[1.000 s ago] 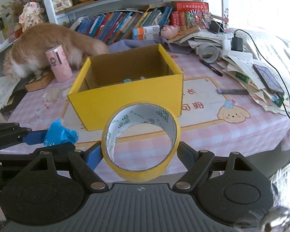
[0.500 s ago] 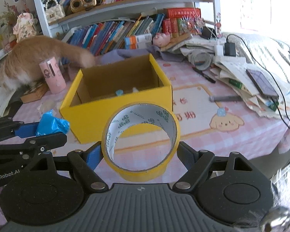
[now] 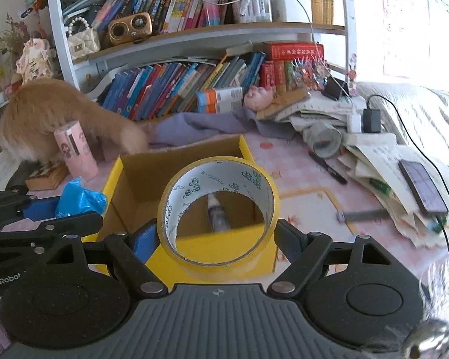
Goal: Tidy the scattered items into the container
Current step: 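Carry the blue cloth and yellow tape roll with both tools toward the yellow box, then lower the tape roll into the yellow box and open the right tool, then lower the blue cloth into the yellow box and open the left tool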
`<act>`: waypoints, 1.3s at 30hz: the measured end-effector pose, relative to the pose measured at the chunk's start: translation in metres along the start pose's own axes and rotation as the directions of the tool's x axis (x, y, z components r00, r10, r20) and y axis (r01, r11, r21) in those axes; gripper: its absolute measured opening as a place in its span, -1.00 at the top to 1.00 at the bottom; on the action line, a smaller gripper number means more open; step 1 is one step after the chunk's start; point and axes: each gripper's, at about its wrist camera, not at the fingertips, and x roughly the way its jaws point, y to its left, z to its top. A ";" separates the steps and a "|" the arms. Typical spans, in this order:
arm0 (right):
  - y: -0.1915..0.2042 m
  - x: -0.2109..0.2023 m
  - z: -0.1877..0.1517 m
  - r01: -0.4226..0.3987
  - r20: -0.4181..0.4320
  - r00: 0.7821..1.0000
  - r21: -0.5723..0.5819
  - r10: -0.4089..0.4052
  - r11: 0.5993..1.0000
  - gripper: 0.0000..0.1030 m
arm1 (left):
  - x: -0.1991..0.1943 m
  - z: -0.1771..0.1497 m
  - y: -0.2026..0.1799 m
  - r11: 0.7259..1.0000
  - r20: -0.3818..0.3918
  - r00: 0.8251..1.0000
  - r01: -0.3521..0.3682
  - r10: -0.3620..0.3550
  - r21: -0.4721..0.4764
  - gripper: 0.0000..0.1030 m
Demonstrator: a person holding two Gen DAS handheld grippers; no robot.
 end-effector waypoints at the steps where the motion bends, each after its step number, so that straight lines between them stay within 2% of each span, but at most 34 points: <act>1: 0.001 0.006 0.004 -0.001 -0.001 1.000 -0.003 0.001 1.000 -0.56 | 0.004 0.001 0.003 1.000 -0.002 1.000 0.001 -0.001 -0.001 0.37; 13: 0.001 0.073 0.033 -0.011 -0.050 0.999 -0.023 0.010 1.000 -0.56 | 0.058 0.006 0.043 0.999 -0.080 0.996 0.029 -0.030 -0.021 0.37; 20: 0.007 0.112 0.041 -0.036 -0.117 0.993 -0.030 0.032 0.999 -0.56 | 0.086 0.002 0.049 0.998 -0.137 0.989 0.061 -0.058 0.017 0.37; 30: 0.015 0.160 0.025 -0.043 -0.271 0.962 -0.035 0.032 0.998 -0.56 | 0.116 -0.014 0.054 0.993 -0.244 0.965 0.110 -0.096 0.046 0.35; 36: 0.005 0.179 0.017 -0.047 -0.351 0.934 0.081 0.073 0.996 -0.56 | 0.120 -0.018 0.050 0.987 -0.244 0.967 0.102 -0.070 0.123 0.33; 39: 0.006 0.179 0.015 -0.030 -0.347 0.936 0.088 0.059 0.996 -0.56 | 0.121 -0.018 0.049 0.985 -0.244 0.968 0.100 -0.063 0.142 0.32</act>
